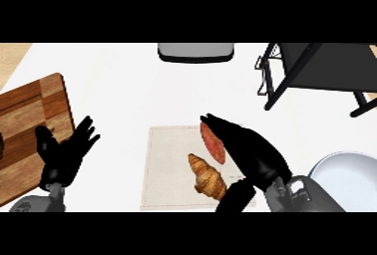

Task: Pick the croissant from the placemat and place it in the tiered shelf

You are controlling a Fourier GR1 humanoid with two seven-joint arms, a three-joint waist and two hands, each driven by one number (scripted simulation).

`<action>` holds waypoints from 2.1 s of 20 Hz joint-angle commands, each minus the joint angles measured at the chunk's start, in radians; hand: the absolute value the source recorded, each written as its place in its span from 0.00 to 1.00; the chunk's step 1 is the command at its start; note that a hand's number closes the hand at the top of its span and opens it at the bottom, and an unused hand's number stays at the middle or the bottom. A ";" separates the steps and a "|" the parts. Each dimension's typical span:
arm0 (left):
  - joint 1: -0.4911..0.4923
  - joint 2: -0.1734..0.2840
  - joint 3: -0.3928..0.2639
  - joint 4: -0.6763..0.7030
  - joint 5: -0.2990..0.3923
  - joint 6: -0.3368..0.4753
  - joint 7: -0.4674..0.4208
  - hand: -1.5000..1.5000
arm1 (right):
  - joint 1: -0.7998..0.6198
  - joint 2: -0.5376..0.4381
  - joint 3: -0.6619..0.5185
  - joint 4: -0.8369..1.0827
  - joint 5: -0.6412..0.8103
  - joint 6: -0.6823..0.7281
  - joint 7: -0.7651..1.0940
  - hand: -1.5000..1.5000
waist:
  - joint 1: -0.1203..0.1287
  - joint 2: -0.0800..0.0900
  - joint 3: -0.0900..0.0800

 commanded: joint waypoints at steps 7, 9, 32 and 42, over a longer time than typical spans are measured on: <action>-0.006 -0.053 0.020 0.004 -0.060 0.021 0.038 0.50 | 0.107 0.062 0.064 -0.055 0.185 0.045 0.106 0.00 | -0.007 0.002 -0.003; 0.005 -0.034 0.037 -0.019 -0.044 -0.014 0.070 0.50 | 0.102 0.125 0.105 -0.007 0.263 0.013 0.117 0.00 | -0.004 0.002 -0.003; 0.051 -0.056 0.146 -0.093 -0.103 -0.121 0.127 0.50 | 0.171 0.250 0.038 0.320 0.588 -0.083 -0.182 0.00 | 0.000 0.003 -0.003; 0.000 -0.124 0.163 0.016 -0.184 -0.109 0.065 0.50 | 0.178 0.277 0.018 0.422 0.597 -0.173 -0.312 0.00 | -0.003 0.003 -0.003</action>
